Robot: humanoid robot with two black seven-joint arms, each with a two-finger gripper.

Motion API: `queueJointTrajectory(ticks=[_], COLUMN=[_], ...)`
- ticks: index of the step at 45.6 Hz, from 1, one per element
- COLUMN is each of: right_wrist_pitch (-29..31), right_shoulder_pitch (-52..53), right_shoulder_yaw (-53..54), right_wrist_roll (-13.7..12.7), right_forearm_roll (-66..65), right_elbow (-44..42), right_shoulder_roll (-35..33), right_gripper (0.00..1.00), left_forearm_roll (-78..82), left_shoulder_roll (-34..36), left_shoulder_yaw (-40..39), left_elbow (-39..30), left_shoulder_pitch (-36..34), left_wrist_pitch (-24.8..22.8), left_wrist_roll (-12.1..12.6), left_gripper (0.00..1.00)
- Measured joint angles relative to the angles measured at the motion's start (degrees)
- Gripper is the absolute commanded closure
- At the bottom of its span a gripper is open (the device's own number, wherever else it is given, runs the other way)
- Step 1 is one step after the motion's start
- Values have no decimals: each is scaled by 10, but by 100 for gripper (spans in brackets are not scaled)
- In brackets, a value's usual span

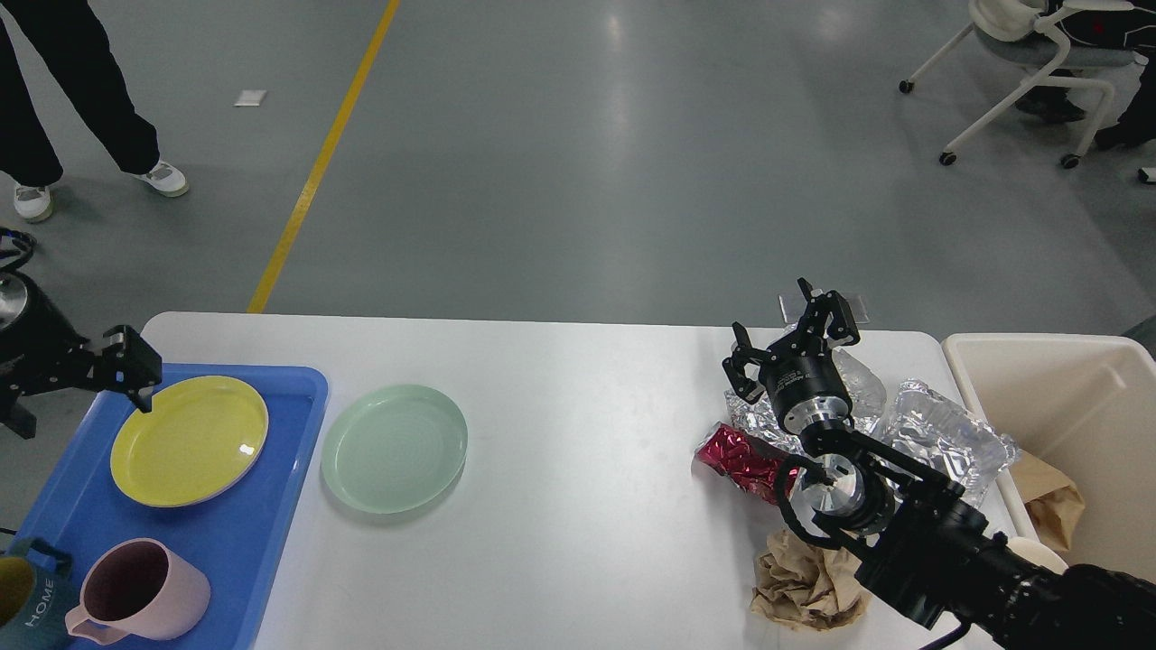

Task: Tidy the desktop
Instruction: 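Release the mug and move the left gripper to the green plate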

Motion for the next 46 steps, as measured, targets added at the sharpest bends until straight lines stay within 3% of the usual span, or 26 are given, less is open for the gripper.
queueJointTrajectory(ticks=[4,8,14,31,37,46], right_wrist_pitch=[0,0,0,0,0,0], right_shoulder_pitch=[0,0,0,0,0,0], right_shoulder_yaw=[0,0,0,0,0,0], right_wrist_roll=[0,0,0,0,0,0], right_forearm_roll=[0,0,0,0,0,0], right_elbow=[0,0,0,0,0,0], right_shoulder_roll=[0,0,0,0,0,0], right_gripper=[0,0,0,0,0,0], left_forearm_roll=[-57,-121,-233,-304,-304,-299], left_shoulder_roll=[-12,-29,-52,-90,-111,-134], left_shoulder_yaw=[-6,-22,-59,-255,-301,-314], left_elbow=[3,1,-6,-24,-23,-16], left_shoulder_pitch=[29,73,137,280,308,331], left_wrist_pitch=[32,96,217,465,508,524], left_wrist_roll=[28,41,46,51,57,59], left_gripper=[3,3,3,3,3,10])
